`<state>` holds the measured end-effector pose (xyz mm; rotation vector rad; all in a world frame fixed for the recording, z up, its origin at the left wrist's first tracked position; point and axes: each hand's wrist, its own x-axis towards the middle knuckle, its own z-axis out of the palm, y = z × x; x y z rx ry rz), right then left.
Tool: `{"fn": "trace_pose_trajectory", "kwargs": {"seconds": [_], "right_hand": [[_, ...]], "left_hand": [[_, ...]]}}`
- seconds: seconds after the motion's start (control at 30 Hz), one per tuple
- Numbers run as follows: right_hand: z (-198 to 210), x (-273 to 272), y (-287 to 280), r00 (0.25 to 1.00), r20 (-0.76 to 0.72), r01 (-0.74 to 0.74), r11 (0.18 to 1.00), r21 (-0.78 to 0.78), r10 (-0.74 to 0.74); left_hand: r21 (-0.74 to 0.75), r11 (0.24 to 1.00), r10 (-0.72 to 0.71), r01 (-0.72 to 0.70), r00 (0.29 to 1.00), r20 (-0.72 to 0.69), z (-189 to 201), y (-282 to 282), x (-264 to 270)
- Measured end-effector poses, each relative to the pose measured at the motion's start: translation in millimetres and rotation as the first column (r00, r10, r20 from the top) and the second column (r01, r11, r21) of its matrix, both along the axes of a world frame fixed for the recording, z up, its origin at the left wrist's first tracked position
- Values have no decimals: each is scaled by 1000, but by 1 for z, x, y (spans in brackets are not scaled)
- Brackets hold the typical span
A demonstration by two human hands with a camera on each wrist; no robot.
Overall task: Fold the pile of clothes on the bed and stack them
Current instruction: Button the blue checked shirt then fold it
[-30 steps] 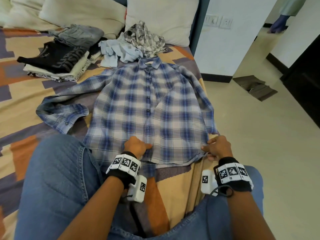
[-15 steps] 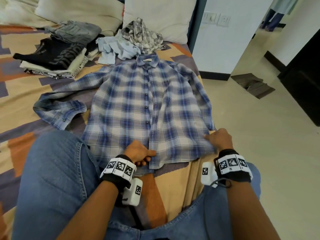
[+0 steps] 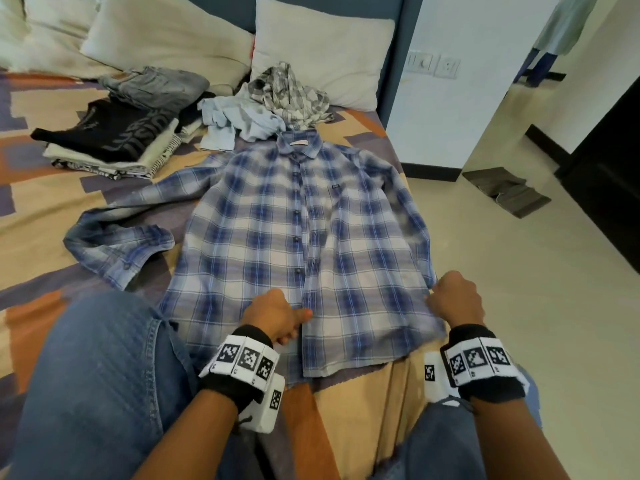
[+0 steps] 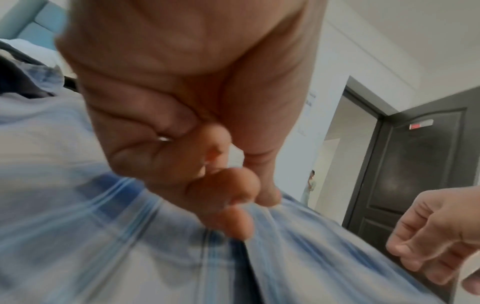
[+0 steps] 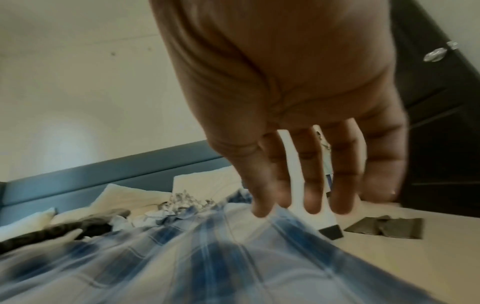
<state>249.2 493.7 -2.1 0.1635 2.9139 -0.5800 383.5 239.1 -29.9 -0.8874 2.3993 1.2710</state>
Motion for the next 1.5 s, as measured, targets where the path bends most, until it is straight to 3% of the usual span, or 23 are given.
{"fn": "trace_pose_trajectory", "kwargs": {"seconds": [0.1, 0.17, 0.27, 0.33, 0.4, 0.47, 0.63, 0.8, 0.9, 0.97, 1.03, 1.1, 1.17, 1.2, 1.27, 1.33, 1.37, 1.43, 1.5], "right_hand": [[11, -12, -36, 966, -116, -249, 953, -172, 231], [17, -20, -71, 911, -172, -408, 875, -261, 374], [11, -32, -133, 846, -196, -533, 780, -328, 496], [-4, -41, -175, 841, -169, -541, 778, -319, 514], [-23, -50, -207, 862, -116, -508, 834, -214, 494], [-31, -55, -224, 879, -67, -477, 876, -79, 472], [-29, -64, -238, 865, -51, -493, 865, 92, 499], [-24, -71, -240, 898, -34, -439, 883, -166, 439], [-15, -60, -234, 815, 96, -551, 815, -180, 572], [-10, -51, -220, 764, 124, -583, 760, -286, 633], [-4, -50, -195, 836, 37, -493, 780, -387, 547], [2, -56, -162, 924, -120, -380, 831, -405, 364], [5, -70, -125, 945, -281, -261, 905, -335, 169], [6, -78, -108, 947, -307, -193, 932, -306, 95], [2, -92, -79, 969, -245, -86, 962, -259, 20], [-11, -101, -65, 995, -83, -76, 974, -212, 59], [-19, -104, -62, 996, -28, -91, 979, -185, 87], [-31, -110, -64, 995, -23, -104, 980, -171, 102], [-35, -117, -71, 999, -37, -41, 963, -266, 33]], "left_hand": [[151, 984, 119, -89, 972, -203, 12, -18, -26], [132, 984, 154, -121, 948, -279, 14, -37, -45], [85, 989, 139, -118, 945, -297, 1, -67, -60], [187, 978, 147, -92, 943, -300, -12, -81, -62], [257, 964, 151, -68, 935, -320, -25, -86, -64], [207, 978, 92, -27, 946, -311, -38, -88, -68], [204, 978, 5, 49, 966, -259, -51, -92, -78], [191, 980, -7, 59, 965, -262, -50, -92, -79], [226, 973, 28, 36, 961, -274, -45, -90, -77], [259, 965, 31, 49, 955, -296, -46, -92, -75], [300, 954, 96, 11, 935, -341, -46, -93, -74], [414, 900, 302, -139, 883, -360, -39, -94, -72], [517, 802, 536, -299, 741, -403, -28, -104, -70], [506, 767, 623, -395, 647, -440, -24, -113, -69], [265, 710, 679, -653, 534, -504, -14, -135, -66], [10, 595, 714, -803, 523, -465, -7, -157, -54], [-47, 593, 724, -804, 558, -405, -7, -166, -51], [-31, 676, 699, -736, 654, -291, -14, -175, -47], [66, 704, 697, -707, 670, -253, -16, -170, -49]]}}
